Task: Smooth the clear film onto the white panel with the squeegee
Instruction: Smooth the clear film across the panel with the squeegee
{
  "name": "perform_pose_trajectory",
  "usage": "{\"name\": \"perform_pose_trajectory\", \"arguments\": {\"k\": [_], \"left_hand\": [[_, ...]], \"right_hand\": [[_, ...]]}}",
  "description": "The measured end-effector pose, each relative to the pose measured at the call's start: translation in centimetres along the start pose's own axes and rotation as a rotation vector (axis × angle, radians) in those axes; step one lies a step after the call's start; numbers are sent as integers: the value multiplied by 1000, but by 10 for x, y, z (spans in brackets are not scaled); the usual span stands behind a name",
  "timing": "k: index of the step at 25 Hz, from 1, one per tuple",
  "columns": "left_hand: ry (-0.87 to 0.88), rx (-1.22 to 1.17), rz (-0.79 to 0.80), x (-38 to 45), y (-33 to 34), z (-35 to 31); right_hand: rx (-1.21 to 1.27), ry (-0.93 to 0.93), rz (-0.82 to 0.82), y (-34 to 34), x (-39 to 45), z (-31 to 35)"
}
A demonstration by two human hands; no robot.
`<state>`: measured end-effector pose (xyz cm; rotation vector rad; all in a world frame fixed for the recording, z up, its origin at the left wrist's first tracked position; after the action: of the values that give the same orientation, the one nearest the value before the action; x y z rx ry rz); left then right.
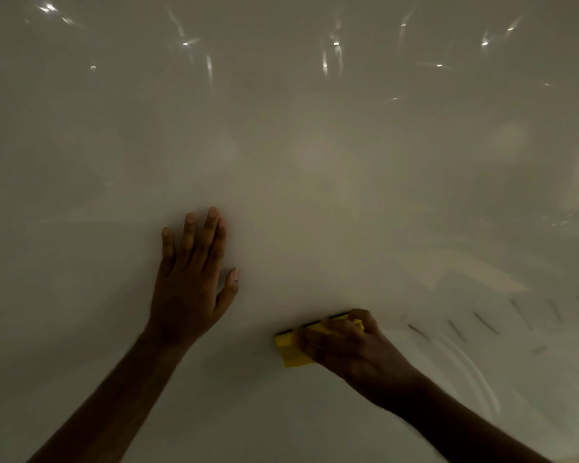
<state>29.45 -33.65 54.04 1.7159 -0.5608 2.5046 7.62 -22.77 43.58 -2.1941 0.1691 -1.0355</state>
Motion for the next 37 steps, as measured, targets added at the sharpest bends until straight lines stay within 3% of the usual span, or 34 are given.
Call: {"name": "perform_pose_trajectory", "arguments": {"k": [5, 12, 19, 23, 27, 33, 37], "left_hand": [[3, 0, -9, 3, 2, -12], [-16, -4, 12, 5, -2, -15], [-4, -45, -17, 55, -12, -53], [-17, -58, -25, 68, -13, -74], [-8, -57, -15, 63, -11, -94], [-19, -38, 10, 68, -5, -112], [-36, -36, 9, 69, -5, -116]], "right_hand": [[38, -28, -89, -1, 41, 12], [19, -135, 70, 6, -72, -21], [-61, 148, -172, -81, -9, -94], [63, 15, -28, -38, -60, -72], [28, -55, 85, -19, -126, -64], [-17, 120, -126, -94, -86, -133], [-37, 174, -178, -88, -92, -134]]}}
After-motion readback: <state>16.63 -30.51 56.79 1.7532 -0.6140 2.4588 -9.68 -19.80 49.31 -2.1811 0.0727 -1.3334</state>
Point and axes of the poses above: each hand's wrist, its own x-axis towards the middle knuckle, its own y-axis out of the palm, z = x × y, the point moved 8 cm from there along x, towards the middle knuckle, and after that the axes turned 8 degrees about x, right-handed, at the moved point
